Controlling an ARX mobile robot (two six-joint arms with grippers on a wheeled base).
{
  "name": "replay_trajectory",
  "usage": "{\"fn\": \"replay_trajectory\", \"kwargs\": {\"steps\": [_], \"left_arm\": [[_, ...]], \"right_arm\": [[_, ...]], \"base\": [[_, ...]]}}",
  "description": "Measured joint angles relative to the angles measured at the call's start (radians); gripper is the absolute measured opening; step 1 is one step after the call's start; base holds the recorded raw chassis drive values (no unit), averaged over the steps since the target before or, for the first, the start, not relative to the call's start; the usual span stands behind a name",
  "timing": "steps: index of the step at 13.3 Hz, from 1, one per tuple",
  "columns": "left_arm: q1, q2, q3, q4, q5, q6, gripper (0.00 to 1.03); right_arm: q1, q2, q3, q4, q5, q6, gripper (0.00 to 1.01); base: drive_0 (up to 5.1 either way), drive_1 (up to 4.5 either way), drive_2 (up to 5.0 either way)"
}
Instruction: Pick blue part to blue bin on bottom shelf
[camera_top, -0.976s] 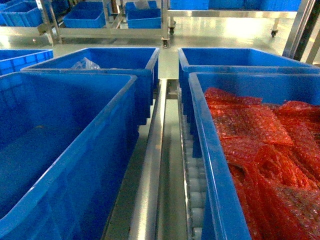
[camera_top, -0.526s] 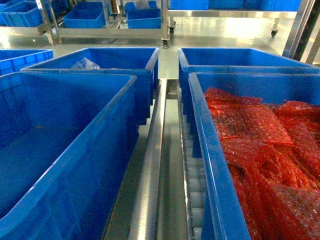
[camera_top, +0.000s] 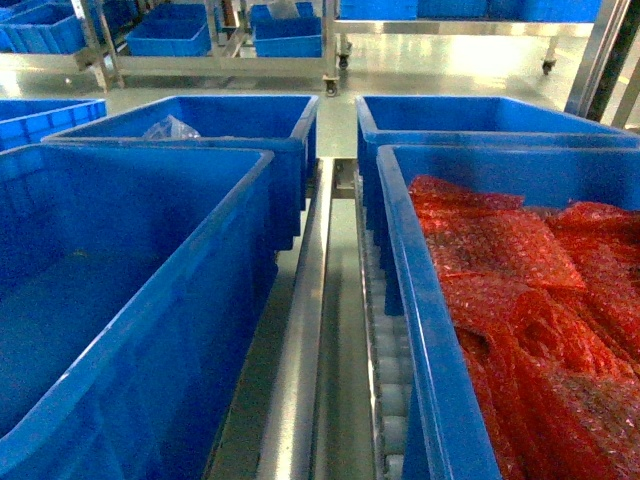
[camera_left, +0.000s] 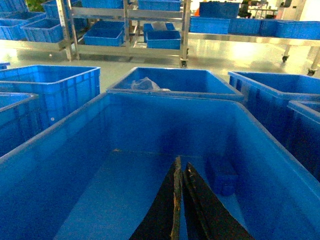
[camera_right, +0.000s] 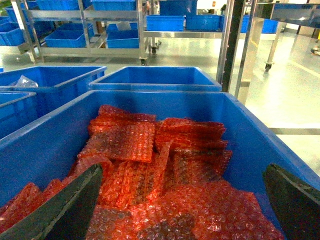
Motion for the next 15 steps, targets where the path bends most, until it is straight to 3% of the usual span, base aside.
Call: {"fn": "replay_trajectory", "kwargs": {"steps": [9, 10, 15], "left_arm": [[0.000, -0.253, 0.000, -0.257, 0.000, 0.000, 0.02], [0.000, -0.385, 0.000, -0.426, 0.001, 0.001, 0.02], [0.000, -0.406, 0.000, -0.414, 0.000, 0.003, 0.02]], "right_arm": [[0.000, 0.000, 0.000, 0.000, 0.000, 0.000, 0.98], [0.000, 0.000, 0.000, 0.000, 0.000, 0.000, 0.98], [0.000, 0.000, 0.000, 0.000, 0.000, 0.000, 0.98]], "base": [[0.0, 0.00, 0.0], [0.0, 0.00, 0.0], [0.0, 0.00, 0.0]]}}
